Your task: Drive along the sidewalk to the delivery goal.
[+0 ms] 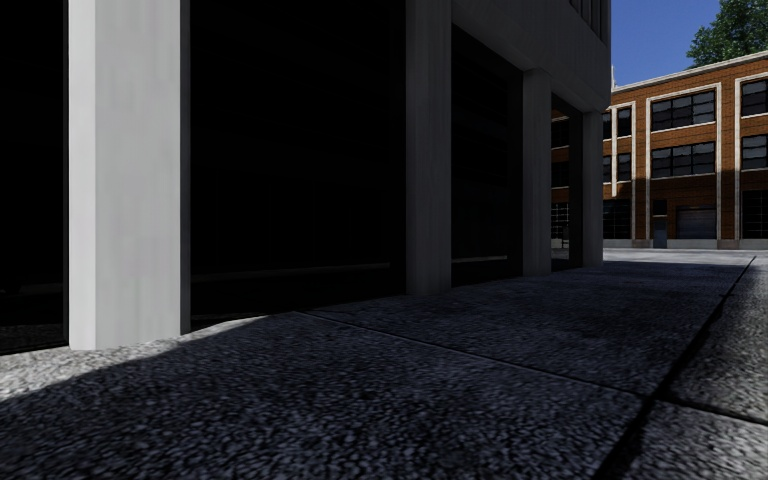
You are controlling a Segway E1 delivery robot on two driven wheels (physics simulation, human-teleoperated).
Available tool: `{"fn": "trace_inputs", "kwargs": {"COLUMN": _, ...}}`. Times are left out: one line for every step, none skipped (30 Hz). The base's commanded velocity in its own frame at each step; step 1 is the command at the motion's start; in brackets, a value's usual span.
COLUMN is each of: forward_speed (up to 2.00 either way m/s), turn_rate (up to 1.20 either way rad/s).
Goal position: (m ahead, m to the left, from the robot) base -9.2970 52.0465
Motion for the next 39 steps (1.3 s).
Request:
{"fn": "trace_inputs", "kwargs": {"forward_speed": 0.00, "turn_rate": 0.00}}
{"fn": "trace_inputs", "kwargs": {"forward_speed": 0.00, "turn_rate": 0.00}}
{"fn": "trace_inputs", "kwargs": {"forward_speed": 0.00, "turn_rate": 0.00}}
{"fn": "trace_inputs", "kwargs": {"forward_speed": 0.00, "turn_rate": 0.00}}
{"fn": "trace_inputs", "kwargs": {"forward_speed": 0.00, "turn_rate": 0.00}}
{"fn": "trace_inputs", "kwargs": {"forward_speed": 0.00, "turn_rate": 0.00}}
{"fn": "trace_inputs", "kwargs": {"forward_speed": 0.00, "turn_rate": 0.00}}
{"fn": "trace_inputs", "kwargs": {"forward_speed": 0.00, "turn_rate": 0.00}}
{"fn": "trace_inputs", "kwargs": {"forward_speed": 0.00, "turn_rate": 0.00}}
{"fn": "trace_inputs", "kwargs": {"forward_speed": 0.00, "turn_rate": 0.00}}
{"fn": "trace_inputs", "kwargs": {"forward_speed": 0.00, "turn_rate": 0.00}}
{"fn": "trace_inputs", "kwargs": {"forward_speed": 0.00, "turn_rate": 0.00}}
{"fn": "trace_inputs", "kwargs": {"forward_speed": 0.00, "turn_rate": 0.00}}
{"fn": "trace_inputs", "kwargs": {"forward_speed": 0.00, "turn_rate": 0.00}}
{"fn": "trace_inputs", "kwargs": {"forward_speed": 0.00, "turn_rate": 0.00}}
{"fn": "trace_inputs", "kwargs": {"forward_speed": 0.72, "turn_rate": 0.00}}
{"fn": "trace_inputs", "kwargs": {"forward_speed": 1.11, "turn_rate": 0.17}}
{"fn": "trace_inputs", "kwargs": {"forward_speed": 1.11, "turn_rate": 0.17}}
{"fn": "trace_inputs", "kwargs": {"forward_speed": 1.24, "turn_rate": 0.27}}
{"fn": "trace_inputs", "kwargs": {"forward_speed": 1.32, "turn_rate": 0.38}}
{"fn": "trace_inputs", "kwargs": {"forward_speed": 1.34, "turn_rate": 0.46}}
{"fn": "trace_inputs", "kwargs": {"forward_speed": 1.34, "turn_rate": 0.46}}
{"fn": "trace_inputs", "kwargs": {"forward_speed": 1.35, "turn_rate": 0.52}}
{"fn": "trace_inputs", "kwargs": {"forward_speed": 1.35, "turn_rate": 0.54}}
{"fn": "trace_inputs", "kwargs": {"forward_speed": 1.35, "turn_rate": 0.56}}
{"fn": "trace_inputs", "kwargs": {"forward_speed": 1.35, "turn_rate": 0.56}}
{"fn": "trace_inputs", "kwargs": {"forward_speed": 1.35, "turn_rate": 0.58}}
{"fn": "trace_inputs", "kwargs": {"forward_speed": 1.35, "turn_rate": 0.64}}
{"fn": "trace_inputs", "kwargs": {"forward_speed": 1.35, "turn_rate": 0.69}}
{"fn": "trace_inputs", "kwargs": {"forward_speed": 1.35, "turn_rate": 0.69}}
{"fn": "trace_inputs", "kwargs": {"forward_speed": 1.35, "turn_rate": 0.78}}
{"fn": "trace_inputs", "kwargs": {"forward_speed": 1.36, "turn_rate": 0.82}}
{"fn": "trace_inputs", "kwargs": {"forward_speed": 1.36, "turn_rate": 0.83}}
{"fn": "trace_inputs", "kwargs": {"forward_speed": 1.36, "turn_rate": 0.83}}
{"fn": "trace_inputs", "kwargs": {"forward_speed": 1.36, "turn_rate": 0.83}}
{"fn": "trace_inputs", "kwargs": {"forward_speed": 1.43, "turn_rate": 0.83}}
{"fn": "trace_inputs", "kwargs": {"forward_speed": 1.49, "turn_rate": 0.83}}
{"fn": "trace_inputs", "kwargs": {"forward_speed": 1.49, "turn_rate": 0.83}}
{"fn": "trace_inputs", "kwargs": {"forward_speed": 1.52, "turn_rate": 0.83}}
